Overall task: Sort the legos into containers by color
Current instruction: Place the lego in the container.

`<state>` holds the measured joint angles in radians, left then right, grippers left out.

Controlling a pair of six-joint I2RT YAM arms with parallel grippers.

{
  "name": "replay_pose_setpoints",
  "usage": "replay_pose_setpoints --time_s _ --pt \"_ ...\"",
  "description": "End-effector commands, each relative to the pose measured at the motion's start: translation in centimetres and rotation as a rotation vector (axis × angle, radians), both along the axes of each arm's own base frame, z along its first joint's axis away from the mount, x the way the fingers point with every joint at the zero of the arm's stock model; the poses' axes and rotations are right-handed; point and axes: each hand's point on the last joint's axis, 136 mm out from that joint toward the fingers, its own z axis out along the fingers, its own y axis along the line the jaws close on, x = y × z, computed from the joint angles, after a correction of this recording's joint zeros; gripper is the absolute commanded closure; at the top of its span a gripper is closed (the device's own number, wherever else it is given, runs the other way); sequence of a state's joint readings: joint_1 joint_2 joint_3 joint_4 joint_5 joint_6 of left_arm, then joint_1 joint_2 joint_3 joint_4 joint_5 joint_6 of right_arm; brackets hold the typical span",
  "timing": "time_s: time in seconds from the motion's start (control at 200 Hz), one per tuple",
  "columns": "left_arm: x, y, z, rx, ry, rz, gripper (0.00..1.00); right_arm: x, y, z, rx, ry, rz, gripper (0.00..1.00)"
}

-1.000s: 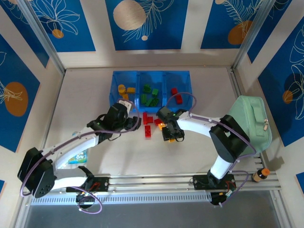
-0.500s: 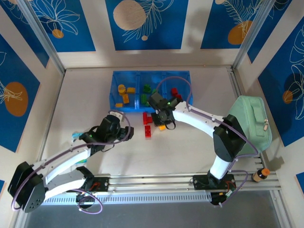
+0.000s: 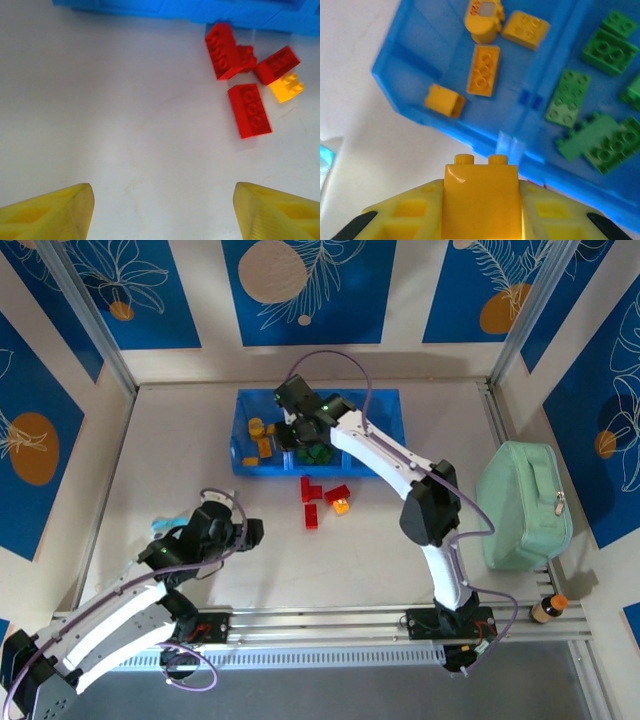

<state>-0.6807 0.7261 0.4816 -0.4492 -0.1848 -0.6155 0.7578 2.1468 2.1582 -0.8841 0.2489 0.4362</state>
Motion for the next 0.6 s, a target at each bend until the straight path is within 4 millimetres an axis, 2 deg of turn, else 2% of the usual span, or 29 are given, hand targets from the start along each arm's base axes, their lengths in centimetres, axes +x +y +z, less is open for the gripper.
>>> replay_pose_setpoints --time_s 0.0,0.085,0.11,0.145,0.215,0.365,0.595 --pt "-1.2 0.9 -1.6 0.007 0.063 0.027 0.26 0.3 1.6 0.0 0.017 0.036 0.056 0.68" --pt "-1.3 0.8 -1.5 -0.01 0.058 0.024 0.26 1.4 2.6 -0.5 0.018 0.037 0.057 0.65" --pt "-1.3 0.8 -1.4 -0.017 0.056 0.021 0.26 1.7 2.8 -0.5 0.022 0.036 0.053 0.57" --pt "-1.4 0.7 -1.4 -0.022 0.053 0.015 0.26 2.2 2.9 -0.3 0.033 0.039 0.038 0.39" --pt "-1.5 0.7 -1.4 -0.02 0.052 0.008 0.27 2.6 3.2 1.0 0.07 0.029 0.025 0.28" --pt "-1.5 0.5 -1.4 -0.013 0.051 -0.006 0.26 2.5 2.4 3.8 0.097 -0.016 0.004 0.27" --pt "-0.9 -1.9 -0.9 -0.064 0.032 -0.105 0.26 -0.3 -0.7 4.7 0.095 -0.027 -0.014 0.29"
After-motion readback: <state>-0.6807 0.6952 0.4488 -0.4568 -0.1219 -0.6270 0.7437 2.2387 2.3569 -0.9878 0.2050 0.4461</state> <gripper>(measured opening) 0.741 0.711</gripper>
